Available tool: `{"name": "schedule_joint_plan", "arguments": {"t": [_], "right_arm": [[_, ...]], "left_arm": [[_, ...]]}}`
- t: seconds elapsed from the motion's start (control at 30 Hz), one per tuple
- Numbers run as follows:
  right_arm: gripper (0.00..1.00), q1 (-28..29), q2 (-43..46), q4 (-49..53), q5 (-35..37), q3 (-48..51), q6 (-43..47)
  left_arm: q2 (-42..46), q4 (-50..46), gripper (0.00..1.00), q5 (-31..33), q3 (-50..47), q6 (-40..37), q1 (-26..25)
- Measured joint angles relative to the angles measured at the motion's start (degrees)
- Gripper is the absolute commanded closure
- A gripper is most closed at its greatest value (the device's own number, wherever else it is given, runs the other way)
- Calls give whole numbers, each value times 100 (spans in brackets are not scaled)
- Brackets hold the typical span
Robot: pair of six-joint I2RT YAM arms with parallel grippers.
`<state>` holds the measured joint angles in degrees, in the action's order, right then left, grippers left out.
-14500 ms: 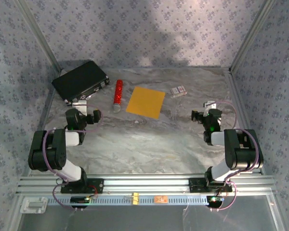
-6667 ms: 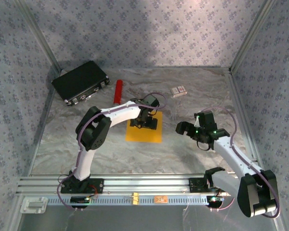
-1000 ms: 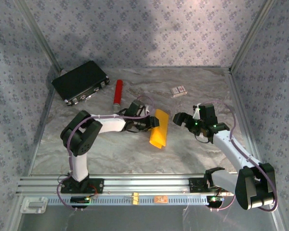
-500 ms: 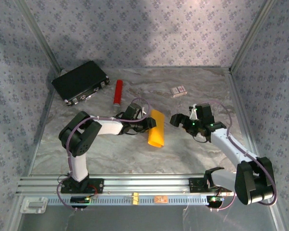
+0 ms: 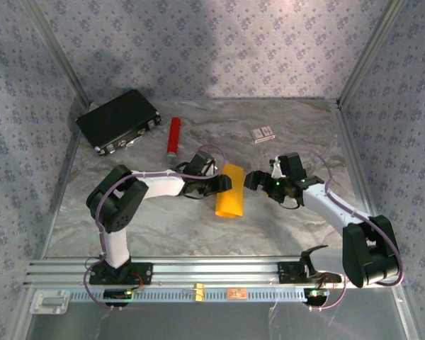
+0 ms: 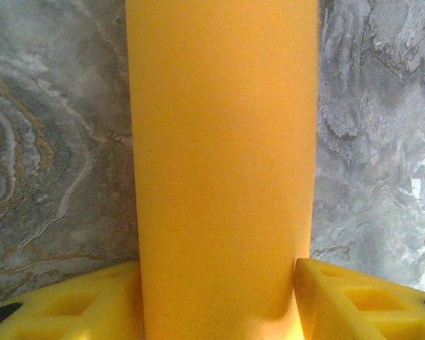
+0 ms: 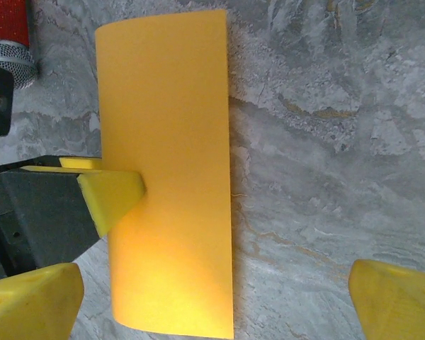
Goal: Fold a paper plane with a square sheet of paper (pick it up from the middle)
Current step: First fold the square sheet of paper in half at the center of the table.
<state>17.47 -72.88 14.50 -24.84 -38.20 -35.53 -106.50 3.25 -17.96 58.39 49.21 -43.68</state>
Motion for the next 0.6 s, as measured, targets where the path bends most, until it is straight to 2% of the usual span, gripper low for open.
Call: {"name": "schedule_joint_plan", "arguments": {"t": [0.33,0.6], "right_arm": [[2,107,-120,2,26,-109,44],[2,199,-297,2,63,-162,44]], "left_arm": [[109,-590,41,339,264,-317,-33],[111,-1043,45,538,365,-555,-33]]}}
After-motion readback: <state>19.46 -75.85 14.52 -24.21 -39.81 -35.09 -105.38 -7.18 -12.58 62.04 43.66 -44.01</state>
